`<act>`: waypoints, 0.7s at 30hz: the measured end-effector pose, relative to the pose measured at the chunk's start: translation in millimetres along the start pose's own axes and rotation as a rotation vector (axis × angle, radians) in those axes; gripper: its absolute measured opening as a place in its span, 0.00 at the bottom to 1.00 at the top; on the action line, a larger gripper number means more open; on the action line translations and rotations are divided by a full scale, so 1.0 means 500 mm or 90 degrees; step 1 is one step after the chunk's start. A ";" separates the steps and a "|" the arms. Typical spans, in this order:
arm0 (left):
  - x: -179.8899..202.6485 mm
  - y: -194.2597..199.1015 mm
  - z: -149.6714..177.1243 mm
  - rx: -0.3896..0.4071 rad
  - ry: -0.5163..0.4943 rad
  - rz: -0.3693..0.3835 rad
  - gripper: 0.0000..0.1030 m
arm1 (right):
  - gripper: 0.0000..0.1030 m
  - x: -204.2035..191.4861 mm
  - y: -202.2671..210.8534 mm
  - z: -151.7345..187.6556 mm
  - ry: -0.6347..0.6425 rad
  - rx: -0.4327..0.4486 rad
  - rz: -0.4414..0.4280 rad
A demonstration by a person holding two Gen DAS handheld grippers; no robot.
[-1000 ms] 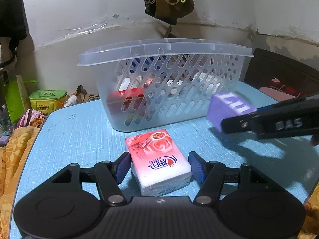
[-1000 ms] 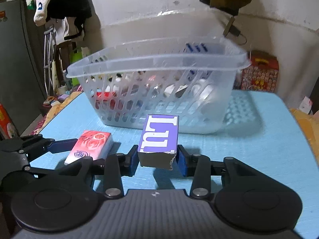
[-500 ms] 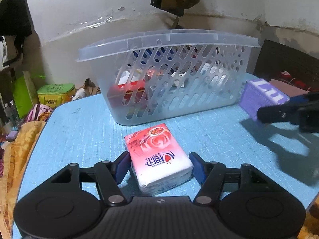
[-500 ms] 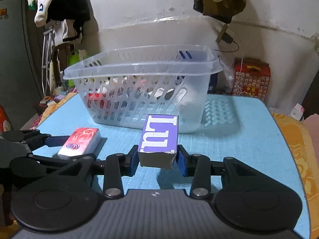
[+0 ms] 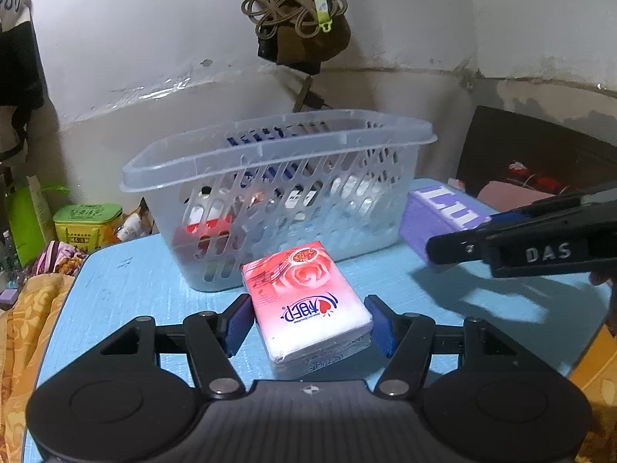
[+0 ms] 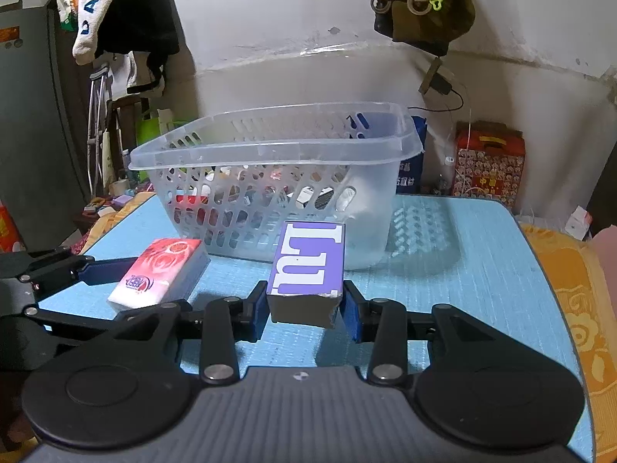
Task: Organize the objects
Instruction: 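Lift the purple box and tissue pack and carry both over the basket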
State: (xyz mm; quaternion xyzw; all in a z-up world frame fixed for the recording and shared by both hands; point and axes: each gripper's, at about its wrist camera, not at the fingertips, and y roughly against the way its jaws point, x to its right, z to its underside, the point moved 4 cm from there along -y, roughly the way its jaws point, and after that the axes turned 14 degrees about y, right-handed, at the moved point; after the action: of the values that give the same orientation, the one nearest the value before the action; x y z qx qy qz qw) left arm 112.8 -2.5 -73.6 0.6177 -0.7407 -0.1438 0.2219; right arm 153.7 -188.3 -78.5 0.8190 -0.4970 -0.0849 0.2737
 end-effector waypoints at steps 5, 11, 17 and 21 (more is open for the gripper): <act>0.008 0.016 -0.012 0.021 -0.003 0.011 0.64 | 0.41 0.001 0.014 -0.012 -0.004 0.017 -0.002; 0.007 0.016 -0.019 0.027 -0.004 0.012 0.64 | 0.41 0.005 0.035 -0.025 -0.001 0.038 -0.002; 0.006 0.026 -0.028 0.040 -0.003 0.011 0.64 | 0.41 0.015 0.044 -0.029 -0.007 0.046 -0.004; 0.008 0.036 -0.039 0.057 -0.005 0.010 0.64 | 0.41 0.024 0.053 -0.030 -0.012 0.057 -0.005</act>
State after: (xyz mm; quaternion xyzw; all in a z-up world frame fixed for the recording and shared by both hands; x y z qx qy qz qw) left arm 106.7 -1.7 -47.2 0.6203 -0.7523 -0.1115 0.1921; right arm 145.2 -202.6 -50.2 0.8314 -0.4999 -0.0710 0.2320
